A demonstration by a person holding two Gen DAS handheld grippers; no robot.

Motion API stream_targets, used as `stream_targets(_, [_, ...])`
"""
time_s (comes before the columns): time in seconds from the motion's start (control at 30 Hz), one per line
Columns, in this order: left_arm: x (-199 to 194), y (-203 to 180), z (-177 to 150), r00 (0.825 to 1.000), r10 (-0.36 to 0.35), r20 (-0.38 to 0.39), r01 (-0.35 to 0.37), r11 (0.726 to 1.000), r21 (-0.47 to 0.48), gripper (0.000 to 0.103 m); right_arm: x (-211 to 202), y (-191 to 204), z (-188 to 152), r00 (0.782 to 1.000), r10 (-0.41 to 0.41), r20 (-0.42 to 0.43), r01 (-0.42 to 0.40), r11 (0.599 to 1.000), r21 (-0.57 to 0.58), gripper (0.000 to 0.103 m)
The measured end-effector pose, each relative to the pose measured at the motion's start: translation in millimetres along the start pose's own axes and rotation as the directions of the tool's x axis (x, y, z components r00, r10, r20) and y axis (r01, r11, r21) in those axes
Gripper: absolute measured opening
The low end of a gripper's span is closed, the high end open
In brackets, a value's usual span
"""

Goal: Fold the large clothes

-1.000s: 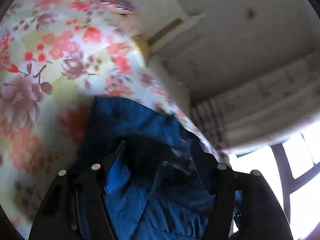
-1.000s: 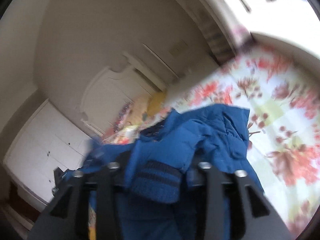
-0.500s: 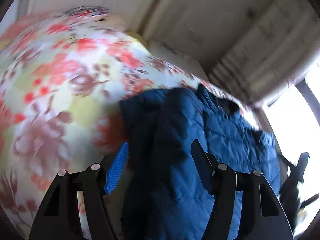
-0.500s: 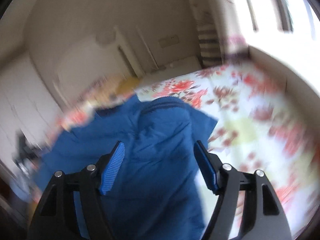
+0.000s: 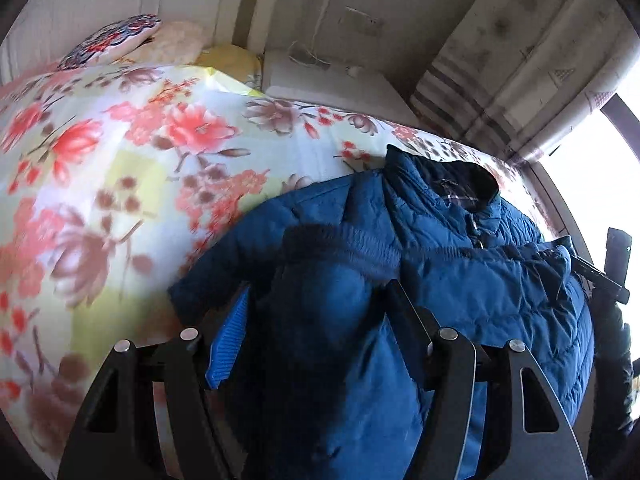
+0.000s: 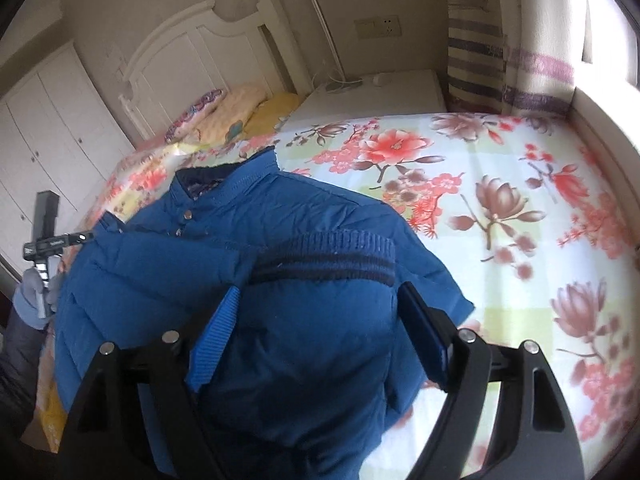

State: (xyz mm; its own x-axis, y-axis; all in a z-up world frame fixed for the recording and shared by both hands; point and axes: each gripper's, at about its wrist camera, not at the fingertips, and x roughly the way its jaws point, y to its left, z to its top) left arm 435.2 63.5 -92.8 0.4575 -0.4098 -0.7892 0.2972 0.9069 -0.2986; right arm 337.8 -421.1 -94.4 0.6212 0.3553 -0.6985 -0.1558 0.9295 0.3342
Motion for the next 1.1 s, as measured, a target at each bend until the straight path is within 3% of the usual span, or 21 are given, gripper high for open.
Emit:
stream_targets(0.13, [12.4,-13.2,2.3,1.0,0.022,-0.013,-0.021,0.998,0.06,0.061,-1.1,-3.4,-3.1,0.999,0.032,0.043,-0.032,0.999,0.017,0.067])
stream_targets(0.17, [9.7,-14.2,-1.3,1.0,0.025,0.014,-0.025,0.998,0.065,0.051,-4.9,-0.4,-3.7,0.998,0.02,0.059,-0.02,1.0,0.0,0.055])
stream_targets(0.2, [2.0,-15.4,-5.9,0.998,0.029,0.051,-0.032,0.997,0.066,0.029,-9.2,3.7,-4.2,0.997,0.013,0.077,-0.012,1.0,-0.025,0.034])
stream_targets(0.23, [-8.3,-16.7,-11.0,0.996,0.02,0.085,-0.025,0.998,0.055,0.021,-17.0,10.9,-5.8,0.994,0.022,0.103,-0.016,0.998,-0.06,0.025])
stream_targets(0.3, [-39.4,-23.7,-25.2,0.984,0.006,0.176,-0.012,0.999,0.034,0.017,-38.1,27.4,-10.3,0.986,-0.008,0.168,0.023,0.996,-0.091,0.017])
stream_targets(0.4, [-93.0,-39.1,-26.6,0.96,-0.01,0.281,-0.001,0.999,0.039,0.017,-85.2,61.9,-16.0,0.964,-0.016,0.264,0.06,0.986,-0.158,0.017])
stream_targets(0.53, [-112.0,-46.5,29.7,0.959,0.029,0.282,-0.032,0.999,0.004,0.017,-116.3,78.2,28.2,0.948,-0.028,0.318,0.08,0.985,-0.151,0.016])
stream_targets(0.6, [-82.6,-35.6,72.3,0.973,0.088,0.216,-0.075,0.995,-0.065,0.017,-103.5,74.6,60.9,0.951,-0.083,0.297,0.118,0.988,-0.102,0.017])
stream_targets(0.67, [-39.3,-24.8,95.9,0.983,0.122,0.14,-0.106,0.988,-0.116,0.018,-65.9,56.9,93.8,0.968,-0.125,0.217,0.127,0.992,0.0,0.017])
stream_targets(0.73, [1.3,-14.6,99.4,0.982,0.167,0.088,-0.153,0.977,-0.146,0.018,-15.2,37.9,109.6,0.974,-0.197,0.114,0.188,0.979,0.083,0.017])
stream_targets(0.8, [44.0,-7.0,86.7,0.975,0.218,0.048,-0.208,0.966,-0.154,0.019,26.7,19.0,103.6,0.974,-0.226,0.029,0.218,0.961,0.168,0.017])
stream_targets(0.87, [75.7,-4.3,64.6,0.964,0.265,0.031,-0.259,0.957,-0.132,0.026,67.2,4.2,81.5,0.954,-0.294,-0.061,0.3,0.936,0.185,0.019])
stream_targets(0.93, [73.9,-1.9,59.6,0.961,0.27,0.065,-0.259,0.955,-0.146,0.031,74.7,-5.9,64.6,0.964,-0.264,-0.025,0.262,0.936,0.236,0.021])
stream_targets(0.97, [71.6,0.0,59.9,0.958,0.277,0.07,-0.263,0.952,-0.157,0.038,72.8,-9.1,63.4,0.967,-0.255,-0.012,0.25,0.936,0.248,0.025])
stream_targets(1.03, [71.4,9.7,59.4,0.956,0.287,0.063,-0.268,0.94,-0.209,0.054,71.7,-17.5,59.4,0.968,-0.252,-0.006,0.243,0.927,0.285,0.037])
stream_targets(1.07, [70.9,14.0,59.1,0.955,0.291,0.063,-0.269,0.934,-0.233,0.065,71.5,-22.9,57.8,0.97,-0.242,-0.001,0.231,0.923,0.308,0.048])
stream_targets(1.1, [68.9,19.1,58.2,0.955,0.287,0.071,-0.26,0.929,-0.263,0.07,70.9,-28.9,54.9,0.972,-0.236,0.002,0.222,0.916,0.333,0.058])
